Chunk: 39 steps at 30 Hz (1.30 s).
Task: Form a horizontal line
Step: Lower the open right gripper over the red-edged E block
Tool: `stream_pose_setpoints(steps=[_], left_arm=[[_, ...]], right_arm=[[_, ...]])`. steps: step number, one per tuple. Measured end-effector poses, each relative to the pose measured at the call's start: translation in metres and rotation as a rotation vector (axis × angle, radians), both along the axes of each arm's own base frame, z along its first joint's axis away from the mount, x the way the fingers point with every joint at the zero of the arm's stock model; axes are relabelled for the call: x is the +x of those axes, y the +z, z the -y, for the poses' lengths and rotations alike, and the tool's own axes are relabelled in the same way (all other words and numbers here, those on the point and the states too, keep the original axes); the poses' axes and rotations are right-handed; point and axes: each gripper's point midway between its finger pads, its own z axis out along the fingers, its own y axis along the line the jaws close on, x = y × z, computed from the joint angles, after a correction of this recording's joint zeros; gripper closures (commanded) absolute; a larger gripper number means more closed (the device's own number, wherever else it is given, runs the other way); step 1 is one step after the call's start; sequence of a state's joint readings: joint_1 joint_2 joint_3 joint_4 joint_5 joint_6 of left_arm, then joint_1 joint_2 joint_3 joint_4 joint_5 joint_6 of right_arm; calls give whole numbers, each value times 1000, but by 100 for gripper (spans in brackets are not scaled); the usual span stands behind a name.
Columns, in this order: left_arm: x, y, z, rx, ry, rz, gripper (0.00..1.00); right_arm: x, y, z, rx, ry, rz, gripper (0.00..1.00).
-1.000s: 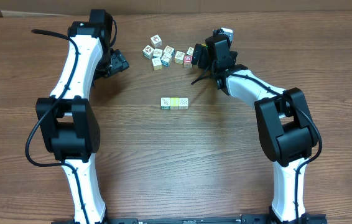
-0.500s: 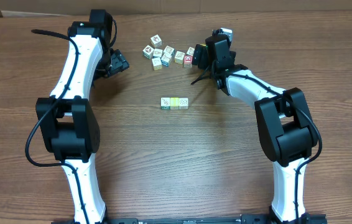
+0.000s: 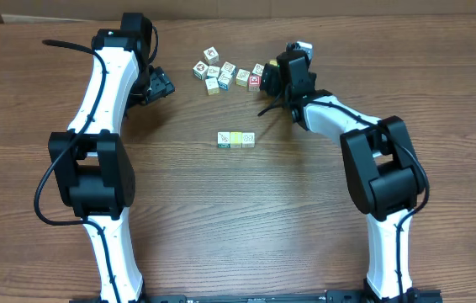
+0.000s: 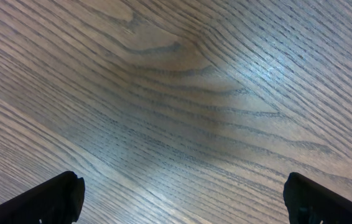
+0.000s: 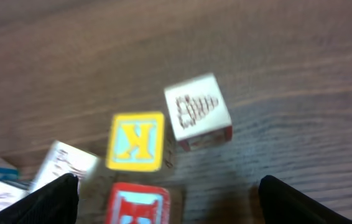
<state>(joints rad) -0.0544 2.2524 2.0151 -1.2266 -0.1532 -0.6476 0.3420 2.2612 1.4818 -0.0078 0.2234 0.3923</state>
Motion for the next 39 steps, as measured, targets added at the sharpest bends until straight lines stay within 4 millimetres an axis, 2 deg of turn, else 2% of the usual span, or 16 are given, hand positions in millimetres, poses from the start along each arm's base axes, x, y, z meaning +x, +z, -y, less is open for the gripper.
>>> stream_pose_setpoints(steps=[4, 17, 27, 35, 38, 39], left_arm=[[0, 0, 0, 0, 0, 0, 0], [0, 0, 0, 0, 0, 0, 0], [0, 0, 0, 0, 0, 0, 0], [0, 0, 0, 0, 0, 0, 0], [0, 0, 0, 0, 0, 0, 0], [0, 0, 0, 0, 0, 0, 0]], right_arm=[[1, -2, -1, 8, -3, 4, 14], [0, -5, -1, 6, 2, -5, 15], [-2, -8, 0, -1, 5, -18, 40], [-3, -9, 0, -4, 5, -25, 38], [-3, -9, 0, -2, 4, -25, 29], [-4, -9, 0, -3, 5, -25, 28]])
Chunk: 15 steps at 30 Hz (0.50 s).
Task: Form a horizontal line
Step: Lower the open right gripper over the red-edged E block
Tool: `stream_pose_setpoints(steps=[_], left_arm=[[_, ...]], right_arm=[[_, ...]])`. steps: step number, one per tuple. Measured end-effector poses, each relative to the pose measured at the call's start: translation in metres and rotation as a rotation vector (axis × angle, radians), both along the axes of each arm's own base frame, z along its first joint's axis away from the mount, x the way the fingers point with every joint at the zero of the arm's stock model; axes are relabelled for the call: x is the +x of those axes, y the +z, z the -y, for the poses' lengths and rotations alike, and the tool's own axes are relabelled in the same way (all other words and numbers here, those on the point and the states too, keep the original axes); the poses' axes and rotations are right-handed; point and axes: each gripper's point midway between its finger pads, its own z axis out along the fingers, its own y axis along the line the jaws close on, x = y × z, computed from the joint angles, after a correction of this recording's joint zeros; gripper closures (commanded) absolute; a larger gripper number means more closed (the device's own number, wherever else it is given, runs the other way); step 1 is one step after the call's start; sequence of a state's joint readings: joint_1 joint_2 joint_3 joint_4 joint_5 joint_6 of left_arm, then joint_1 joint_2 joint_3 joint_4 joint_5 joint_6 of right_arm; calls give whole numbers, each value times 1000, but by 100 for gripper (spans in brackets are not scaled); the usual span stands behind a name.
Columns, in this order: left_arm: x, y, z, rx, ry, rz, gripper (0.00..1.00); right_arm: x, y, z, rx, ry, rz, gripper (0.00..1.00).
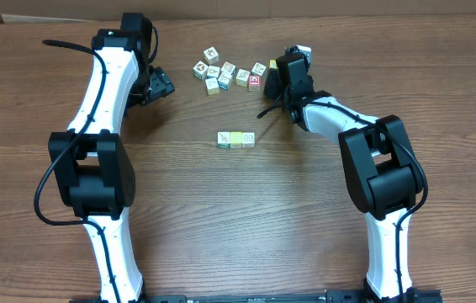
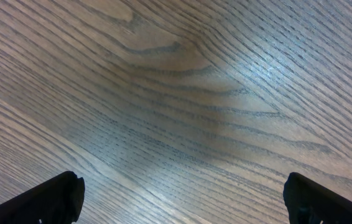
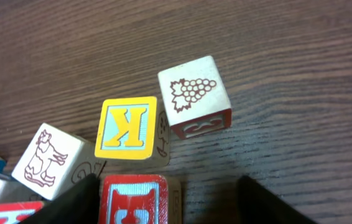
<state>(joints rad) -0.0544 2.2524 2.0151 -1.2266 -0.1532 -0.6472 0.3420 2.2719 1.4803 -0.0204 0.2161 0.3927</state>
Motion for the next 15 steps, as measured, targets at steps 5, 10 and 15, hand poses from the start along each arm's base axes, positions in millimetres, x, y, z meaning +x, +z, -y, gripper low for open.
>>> stream_pose_setpoints(steps=[5, 10, 15], left_arm=[[0, 0, 0, 0, 0, 0, 0], [0, 0, 0, 0, 0, 0, 0], [0, 0, 0, 0, 0, 0, 0]], right_arm=[[0, 0, 0, 0, 0, 0, 29], [-2, -3, 1, -6, 0, -14, 44], [-6, -6, 2, -13, 0, -35, 44]])
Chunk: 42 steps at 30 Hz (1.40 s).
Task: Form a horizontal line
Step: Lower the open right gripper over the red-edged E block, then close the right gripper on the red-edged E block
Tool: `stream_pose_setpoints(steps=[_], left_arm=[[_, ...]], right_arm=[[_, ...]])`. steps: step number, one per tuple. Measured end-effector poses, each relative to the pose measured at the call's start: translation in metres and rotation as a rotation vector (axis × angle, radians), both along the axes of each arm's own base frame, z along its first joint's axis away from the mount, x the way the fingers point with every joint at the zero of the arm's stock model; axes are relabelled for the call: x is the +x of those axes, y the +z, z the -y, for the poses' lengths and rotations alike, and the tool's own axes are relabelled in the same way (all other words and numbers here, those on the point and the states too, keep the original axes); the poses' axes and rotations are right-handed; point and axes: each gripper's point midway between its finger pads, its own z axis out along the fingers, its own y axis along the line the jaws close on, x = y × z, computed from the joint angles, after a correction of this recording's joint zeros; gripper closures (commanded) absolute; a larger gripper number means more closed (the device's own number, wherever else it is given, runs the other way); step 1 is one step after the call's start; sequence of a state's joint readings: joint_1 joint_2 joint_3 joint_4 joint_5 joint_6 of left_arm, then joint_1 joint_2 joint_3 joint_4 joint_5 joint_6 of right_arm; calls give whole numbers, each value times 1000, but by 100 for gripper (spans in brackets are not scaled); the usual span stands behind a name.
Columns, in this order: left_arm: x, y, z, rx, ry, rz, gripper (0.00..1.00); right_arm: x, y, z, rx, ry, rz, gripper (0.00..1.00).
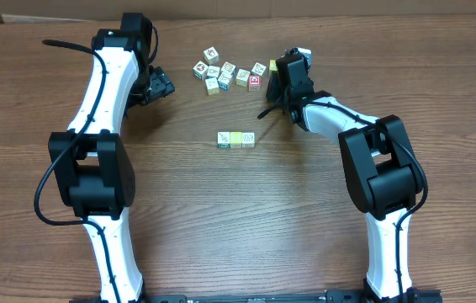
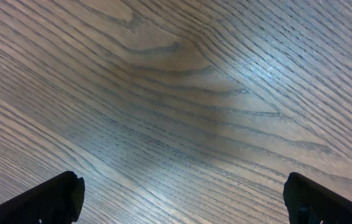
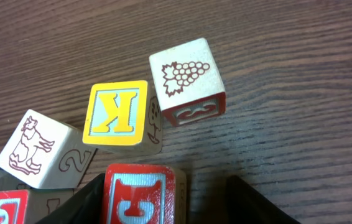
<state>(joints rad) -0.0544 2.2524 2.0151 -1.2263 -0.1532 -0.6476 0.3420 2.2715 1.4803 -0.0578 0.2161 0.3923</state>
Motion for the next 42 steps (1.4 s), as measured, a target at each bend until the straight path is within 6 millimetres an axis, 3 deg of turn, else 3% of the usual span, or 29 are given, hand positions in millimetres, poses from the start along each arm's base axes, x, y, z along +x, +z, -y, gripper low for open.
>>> stream_pose_setpoints(steps=[10, 18, 25, 30, 42], left_arm=[[0, 0, 0, 0, 0, 0, 0], [0, 0, 0, 0, 0, 0, 0], [0, 0, 0, 0, 0, 0, 0], [0, 0, 0, 0, 0, 0, 0], [0, 0, 0, 0, 0, 0, 0]], right_arm=[[-8, 2, 3, -13, 0, -38, 44], [-9, 23, 3, -8, 0, -22, 44], [-17, 23, 6, -20, 0, -55, 41], [-15, 32, 5, -13, -1, -37, 33], [-7, 41, 2, 4, 0, 11, 33]])
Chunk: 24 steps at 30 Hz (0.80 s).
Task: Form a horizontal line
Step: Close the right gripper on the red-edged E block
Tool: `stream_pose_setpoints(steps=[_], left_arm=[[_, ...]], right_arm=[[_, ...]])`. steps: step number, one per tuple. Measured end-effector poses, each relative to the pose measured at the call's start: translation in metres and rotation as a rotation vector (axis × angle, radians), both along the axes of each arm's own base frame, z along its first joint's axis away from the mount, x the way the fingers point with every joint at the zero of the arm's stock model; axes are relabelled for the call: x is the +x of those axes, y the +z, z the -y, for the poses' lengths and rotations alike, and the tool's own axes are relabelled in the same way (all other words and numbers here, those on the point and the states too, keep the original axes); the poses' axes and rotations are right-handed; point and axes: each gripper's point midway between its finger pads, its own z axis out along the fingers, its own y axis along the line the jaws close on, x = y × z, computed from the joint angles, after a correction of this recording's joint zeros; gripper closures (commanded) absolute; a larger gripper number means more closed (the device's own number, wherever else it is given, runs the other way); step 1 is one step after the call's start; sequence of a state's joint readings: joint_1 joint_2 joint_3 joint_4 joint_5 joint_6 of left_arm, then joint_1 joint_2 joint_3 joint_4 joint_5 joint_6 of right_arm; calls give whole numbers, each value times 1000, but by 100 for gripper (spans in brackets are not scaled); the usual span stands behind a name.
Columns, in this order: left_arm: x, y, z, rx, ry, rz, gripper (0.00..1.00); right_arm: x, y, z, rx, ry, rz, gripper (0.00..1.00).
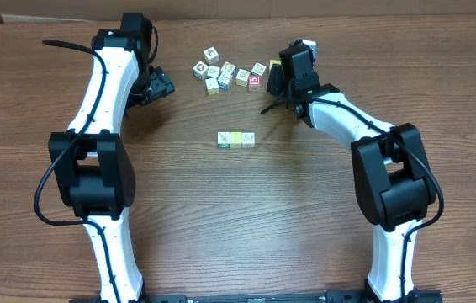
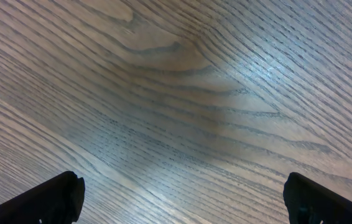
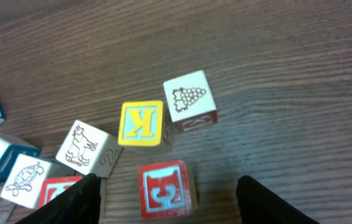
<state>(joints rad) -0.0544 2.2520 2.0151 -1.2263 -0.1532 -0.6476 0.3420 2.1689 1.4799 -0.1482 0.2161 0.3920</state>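
Three blocks stand side by side in a short row [image 1: 236, 139] at mid-table. Loose picture blocks [image 1: 221, 74] lie scattered at the back. My right gripper [image 3: 171, 202] is open and hangs above the right end of that scatter. A red block [image 3: 165, 188] lies on the wood between its fingers, untouched. Just beyond it sit a yellow K block [image 3: 141, 123] and a white grape block [image 3: 190, 101]. My left gripper [image 2: 182, 199] is open over bare wood at the back left [image 1: 161, 87].
More white picture blocks [image 3: 79, 146] lie left of the red one, close to the right gripper's left finger [image 3: 76, 199]. The wooden table [image 1: 238, 219] stretches in front of the row. Both arms reach in from the near edge.
The right gripper has risen away from the blocks, which now look smaller in its view. The red block still lies on the table between its open fingers. The left arm has not moved.
The right gripper hung open over the K, grape and red blocks. Then it was lower, its fingers on either side of the red block, then lower still. Now it is higher again, still open. The row of three and the left arm stayed put.
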Motion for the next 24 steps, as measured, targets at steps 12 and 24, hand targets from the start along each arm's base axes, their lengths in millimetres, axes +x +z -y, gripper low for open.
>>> stream_pose_setpoints(steps=[12, 24], left_arm=[[0, 0, 0, 0, 0, -1, 0], [0, 0, 0, 0, 0, 0, 0]], right_arm=[[1, -26, -1, -7, 1, -25, 33], [0, -27, 0, -9, 1, -31, 34]])
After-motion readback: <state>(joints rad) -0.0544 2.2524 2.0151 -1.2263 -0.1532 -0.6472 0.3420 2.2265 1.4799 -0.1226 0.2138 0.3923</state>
